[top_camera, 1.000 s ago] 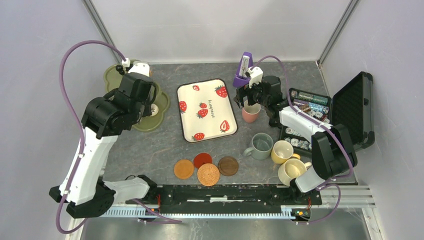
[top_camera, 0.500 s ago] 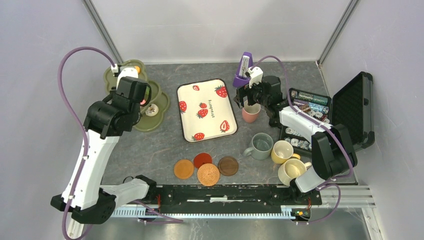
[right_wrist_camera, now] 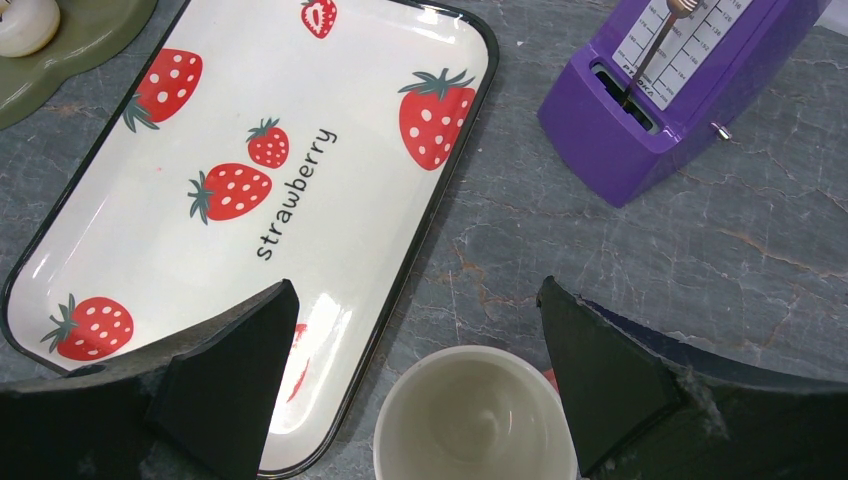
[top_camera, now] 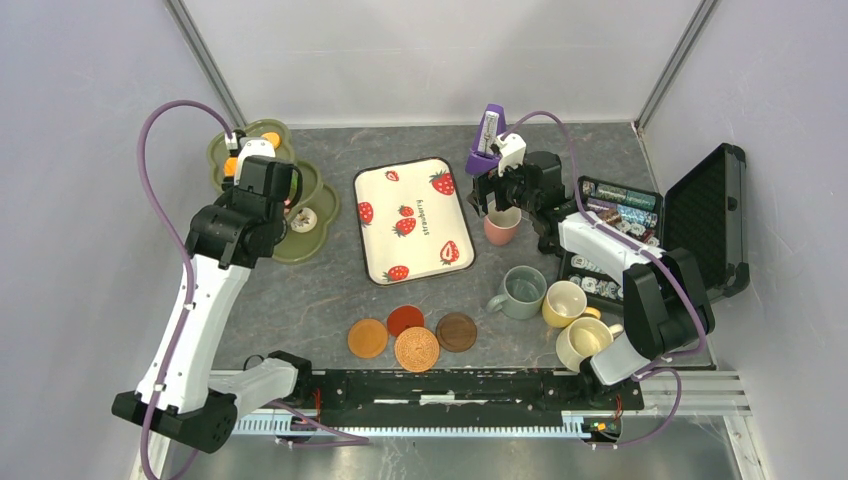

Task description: Serve the afternoon tea

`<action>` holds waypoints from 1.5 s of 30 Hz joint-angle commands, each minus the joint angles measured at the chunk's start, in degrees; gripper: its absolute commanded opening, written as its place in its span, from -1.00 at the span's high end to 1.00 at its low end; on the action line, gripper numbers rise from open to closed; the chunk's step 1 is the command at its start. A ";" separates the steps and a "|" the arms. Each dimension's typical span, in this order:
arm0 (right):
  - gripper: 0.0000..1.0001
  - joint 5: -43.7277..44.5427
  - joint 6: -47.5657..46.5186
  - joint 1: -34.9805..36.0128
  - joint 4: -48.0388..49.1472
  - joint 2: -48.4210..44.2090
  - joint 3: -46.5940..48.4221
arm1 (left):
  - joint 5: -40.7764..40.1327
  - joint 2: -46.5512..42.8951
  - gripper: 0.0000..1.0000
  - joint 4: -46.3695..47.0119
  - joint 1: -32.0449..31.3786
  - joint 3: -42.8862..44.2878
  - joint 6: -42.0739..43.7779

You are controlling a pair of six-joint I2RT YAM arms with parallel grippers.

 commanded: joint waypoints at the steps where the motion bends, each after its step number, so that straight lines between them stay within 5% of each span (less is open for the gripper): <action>1: -0.96 -0.13 -0.69 -0.21 1.02 0.11 2.46 | -1.34 -0.80 0.33 6.55 0.62 -0.98 2.50; 18: -0.96 -0.65 -0.49 -0.25 1.11 0.36 2.62 | -2.13 -1.08 -0.05 10.35 1.50 -3.45 2.50; 28: -0.96 -0.95 -0.12 -0.23 1.29 0.64 2.77 | 3.52 -2.70 0.01 4.05 1.50 3.91 -0.16; 35: -0.96 -1.12 0.00 -0.23 1.20 0.60 2.76 | 13.72 -4.30 0.02 0.09 1.50 10.36 -2.42; 45: -0.96 -0.88 -0.14 -0.23 1.02 0.01 2.58 | 43.02 -3.88 0.04 4.66 1.41 9.73 -0.22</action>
